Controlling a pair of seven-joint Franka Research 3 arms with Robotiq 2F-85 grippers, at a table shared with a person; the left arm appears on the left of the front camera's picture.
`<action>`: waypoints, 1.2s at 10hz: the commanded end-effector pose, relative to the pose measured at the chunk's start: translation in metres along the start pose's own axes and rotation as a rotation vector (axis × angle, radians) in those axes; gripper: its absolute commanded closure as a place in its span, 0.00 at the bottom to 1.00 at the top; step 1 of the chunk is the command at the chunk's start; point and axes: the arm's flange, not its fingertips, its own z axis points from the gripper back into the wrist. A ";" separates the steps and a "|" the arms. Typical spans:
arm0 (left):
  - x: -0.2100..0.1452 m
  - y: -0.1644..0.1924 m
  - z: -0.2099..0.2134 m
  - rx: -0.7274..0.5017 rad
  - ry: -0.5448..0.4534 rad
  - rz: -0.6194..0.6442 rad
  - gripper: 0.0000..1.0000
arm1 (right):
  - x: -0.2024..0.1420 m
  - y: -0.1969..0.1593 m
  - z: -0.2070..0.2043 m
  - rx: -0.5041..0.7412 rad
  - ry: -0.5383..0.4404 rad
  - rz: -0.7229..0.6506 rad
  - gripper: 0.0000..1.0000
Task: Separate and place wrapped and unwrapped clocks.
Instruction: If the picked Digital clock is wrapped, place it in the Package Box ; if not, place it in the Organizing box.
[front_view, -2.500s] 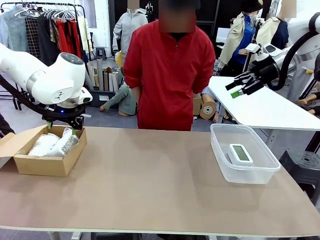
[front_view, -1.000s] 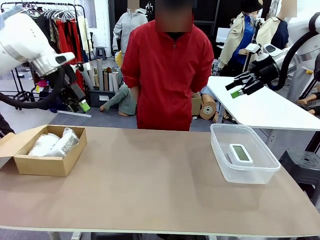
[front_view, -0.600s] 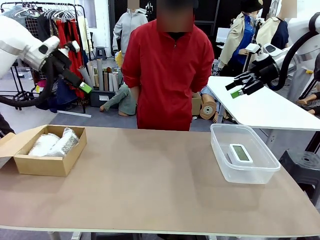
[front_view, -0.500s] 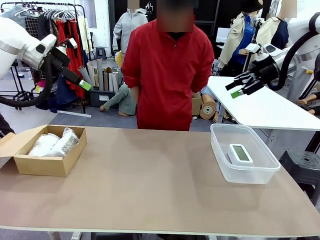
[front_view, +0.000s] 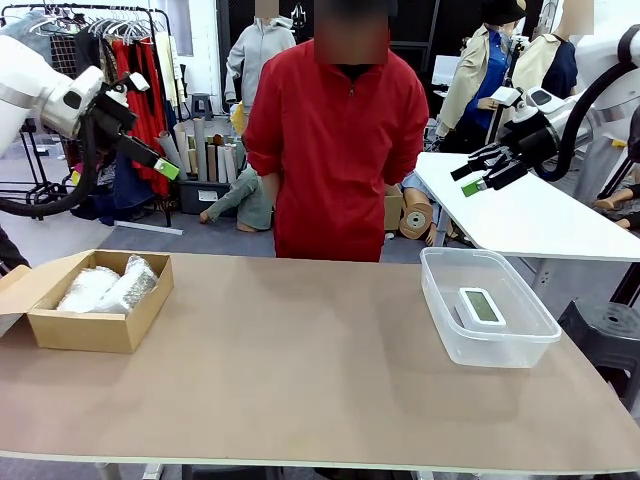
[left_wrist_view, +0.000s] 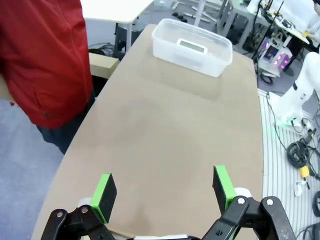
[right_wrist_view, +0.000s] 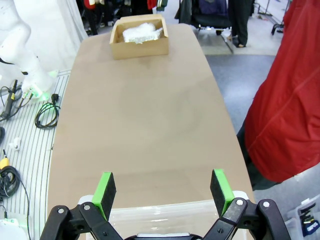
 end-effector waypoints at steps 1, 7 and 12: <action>0.000 0.000 0.001 0.001 0.000 -0.023 0.00 | 0.003 0.000 0.000 -0.003 0.000 0.002 0.00; -0.016 0.011 -0.012 -0.002 0.076 -0.249 0.00 | 0.003 0.000 0.000 -0.003 0.000 0.002 0.00; -0.017 0.019 -0.006 -0.051 -0.051 -0.327 0.00 | 0.003 0.000 0.000 -0.003 0.000 0.002 0.00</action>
